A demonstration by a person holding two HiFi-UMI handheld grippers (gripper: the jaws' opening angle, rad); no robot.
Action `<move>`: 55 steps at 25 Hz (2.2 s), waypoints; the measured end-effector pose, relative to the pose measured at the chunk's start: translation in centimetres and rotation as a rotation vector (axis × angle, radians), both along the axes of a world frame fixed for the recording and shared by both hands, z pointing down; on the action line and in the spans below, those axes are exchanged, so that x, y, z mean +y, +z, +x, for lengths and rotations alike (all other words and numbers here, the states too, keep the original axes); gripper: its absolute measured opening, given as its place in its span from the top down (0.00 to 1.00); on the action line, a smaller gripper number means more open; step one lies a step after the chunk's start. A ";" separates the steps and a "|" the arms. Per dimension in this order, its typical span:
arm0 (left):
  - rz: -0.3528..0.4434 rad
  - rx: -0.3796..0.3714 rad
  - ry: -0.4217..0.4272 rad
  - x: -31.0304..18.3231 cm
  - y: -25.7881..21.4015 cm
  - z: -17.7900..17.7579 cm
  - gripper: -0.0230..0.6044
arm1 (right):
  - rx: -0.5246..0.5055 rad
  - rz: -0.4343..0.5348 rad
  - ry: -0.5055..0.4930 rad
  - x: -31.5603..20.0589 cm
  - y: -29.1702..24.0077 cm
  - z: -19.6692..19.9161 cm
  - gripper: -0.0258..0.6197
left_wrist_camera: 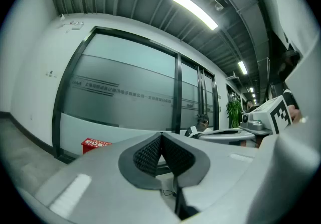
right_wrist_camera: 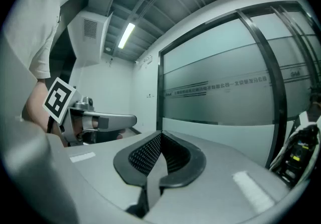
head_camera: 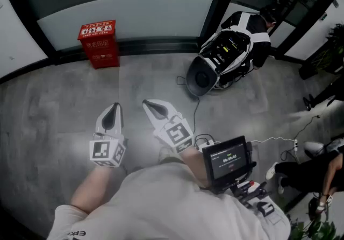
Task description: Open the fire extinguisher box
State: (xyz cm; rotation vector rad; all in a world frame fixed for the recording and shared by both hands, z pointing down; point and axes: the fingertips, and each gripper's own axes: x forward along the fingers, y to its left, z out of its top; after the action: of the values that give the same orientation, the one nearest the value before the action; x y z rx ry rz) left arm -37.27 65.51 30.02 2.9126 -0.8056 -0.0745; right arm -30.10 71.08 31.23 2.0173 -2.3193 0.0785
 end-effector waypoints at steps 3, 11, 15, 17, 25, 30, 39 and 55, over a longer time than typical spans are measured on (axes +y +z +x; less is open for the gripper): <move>0.000 -0.001 -0.019 -1.4 0.0 3.6 0.96 | -0.001 0.005 -0.010 -1.1 0.0 3.6 0.94; -0.005 -0.027 -0.055 -5.5 0.6 9.0 0.96 | -0.024 -0.005 -0.018 -5.4 1.0 10.0 0.94; -0.013 -0.035 -0.069 -8.7 1.6 10.8 0.96 | -0.035 -0.016 -0.035 -8.7 2.0 11.7 0.94; -0.015 -0.033 -0.072 -10.7 2.2 11.6 0.96 | -0.029 -0.022 -0.046 -10.8 2.7 12.4 0.94; -0.046 -0.033 -0.071 -23.4 3.2 14.5 0.96 | 0.020 -0.076 -0.060 -23.2 3.2 15.0 0.94; -0.053 -0.037 -0.064 -30.9 3.3 15.2 0.96 | 0.045 -0.091 -0.061 -30.7 2.9 15.7 0.94; -0.117 -0.033 -0.105 -41.1 6.1 16.0 0.96 | 0.088 -0.172 -0.092 -41.6 5.9 17.3 0.94; -0.155 -0.111 -0.246 -53.4 7.6 26.0 0.96 | 0.060 -0.206 -0.219 -54.7 7.7 27.8 0.94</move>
State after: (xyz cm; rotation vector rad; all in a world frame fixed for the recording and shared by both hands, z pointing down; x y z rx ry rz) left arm -11.30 12.13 37.67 2.6793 -1.1310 0.1232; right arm -2.29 16.41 38.94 1.6396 -2.3679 0.2308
